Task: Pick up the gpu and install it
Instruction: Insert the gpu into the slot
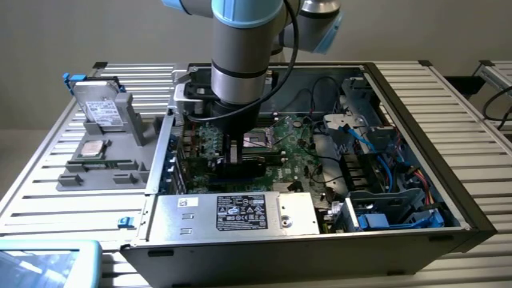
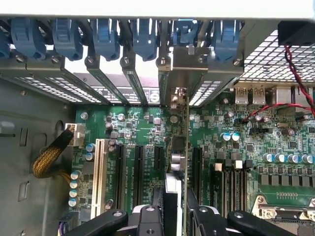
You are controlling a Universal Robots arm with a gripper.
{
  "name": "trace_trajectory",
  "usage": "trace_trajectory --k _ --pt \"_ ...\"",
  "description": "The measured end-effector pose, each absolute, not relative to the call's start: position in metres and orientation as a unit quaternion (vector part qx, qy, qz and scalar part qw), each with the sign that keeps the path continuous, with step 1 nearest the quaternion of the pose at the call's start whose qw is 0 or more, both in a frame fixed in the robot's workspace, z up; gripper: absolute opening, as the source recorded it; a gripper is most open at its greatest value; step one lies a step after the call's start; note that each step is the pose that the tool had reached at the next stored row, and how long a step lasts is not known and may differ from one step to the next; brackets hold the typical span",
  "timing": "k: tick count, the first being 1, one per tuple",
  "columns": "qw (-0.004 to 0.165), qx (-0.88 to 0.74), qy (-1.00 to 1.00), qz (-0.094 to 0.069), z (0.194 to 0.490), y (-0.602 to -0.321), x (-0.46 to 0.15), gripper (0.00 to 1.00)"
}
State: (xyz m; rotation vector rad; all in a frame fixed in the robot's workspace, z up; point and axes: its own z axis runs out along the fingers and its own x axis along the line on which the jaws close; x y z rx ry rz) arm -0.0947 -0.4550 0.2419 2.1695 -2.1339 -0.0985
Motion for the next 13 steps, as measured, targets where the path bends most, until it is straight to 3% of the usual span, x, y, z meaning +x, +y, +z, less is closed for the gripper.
trace_trajectory --k 13 --pt "0.048 0.718 -0.694 -0.032 0.2420 -0.4559 -0.0948 0.28"
